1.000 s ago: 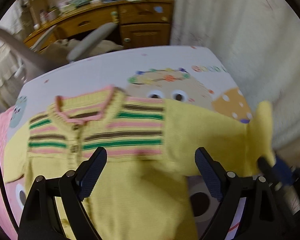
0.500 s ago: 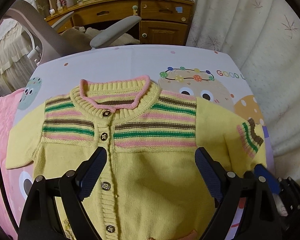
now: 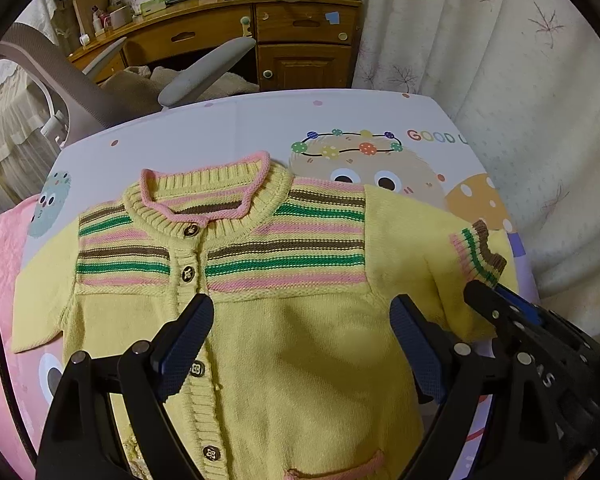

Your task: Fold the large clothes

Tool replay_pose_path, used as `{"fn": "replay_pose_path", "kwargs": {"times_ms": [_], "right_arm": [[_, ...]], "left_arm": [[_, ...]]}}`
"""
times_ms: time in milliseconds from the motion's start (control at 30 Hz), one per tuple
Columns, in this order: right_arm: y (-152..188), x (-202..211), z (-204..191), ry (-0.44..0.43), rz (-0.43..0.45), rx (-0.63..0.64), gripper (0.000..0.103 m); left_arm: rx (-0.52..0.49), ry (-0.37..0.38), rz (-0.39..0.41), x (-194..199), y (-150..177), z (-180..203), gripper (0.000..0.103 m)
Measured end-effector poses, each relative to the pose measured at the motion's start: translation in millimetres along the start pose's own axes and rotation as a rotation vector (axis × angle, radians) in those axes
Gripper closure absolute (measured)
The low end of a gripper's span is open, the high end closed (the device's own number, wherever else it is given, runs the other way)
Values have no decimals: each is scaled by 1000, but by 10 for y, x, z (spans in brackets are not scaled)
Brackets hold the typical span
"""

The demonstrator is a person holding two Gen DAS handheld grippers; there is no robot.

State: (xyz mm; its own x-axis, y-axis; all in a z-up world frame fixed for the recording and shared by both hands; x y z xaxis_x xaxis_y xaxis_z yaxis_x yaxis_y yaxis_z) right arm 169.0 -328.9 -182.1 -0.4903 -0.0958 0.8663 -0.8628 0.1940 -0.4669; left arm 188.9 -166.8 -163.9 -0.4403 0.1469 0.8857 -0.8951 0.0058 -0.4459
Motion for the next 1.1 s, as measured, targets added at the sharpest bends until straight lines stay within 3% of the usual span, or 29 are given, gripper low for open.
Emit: {"fn": "replay_pose_path", "kwargs": {"times_ms": [133,200,400,600,767,900,1100], "right_arm": [[1,-27,-5,-5,-5,22,77],[0,-12,-9,-30,-6,36,94],[-52,293,-219,-95,77,148,94],[-66,662,-817,-208,175,277,94],[138,621,-1337,-255,181,377,94],[389,383,-1568,-241,153,423,94],[654,272,-1702,-215,190,445,94]], "left_arm": [[18,-6,-5,37,34,-14,14],[27,-11,-5,70,58,-20,14],[63,-34,26,303,144,-174,14],[103,-26,62,583,179,-602,14],[164,35,80,673,183,-1007,14],[223,97,59,589,212,-1313,14],[287,303,-49,289,289,-1428,14]]}}
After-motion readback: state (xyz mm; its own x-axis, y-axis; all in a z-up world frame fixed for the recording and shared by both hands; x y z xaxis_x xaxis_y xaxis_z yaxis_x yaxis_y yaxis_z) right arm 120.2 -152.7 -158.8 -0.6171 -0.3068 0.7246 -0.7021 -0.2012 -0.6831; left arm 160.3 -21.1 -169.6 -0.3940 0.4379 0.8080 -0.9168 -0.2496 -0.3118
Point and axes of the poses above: each gripper's, at about its wrist camera, not at the fingertips, and x roughly against the way its jaws point, z to its right, y to its underside, the point moved 3 cm from there along -x, roughly the way its jaws point, and after that the axes turned 5 degrees about y, right-handed, at the moved point
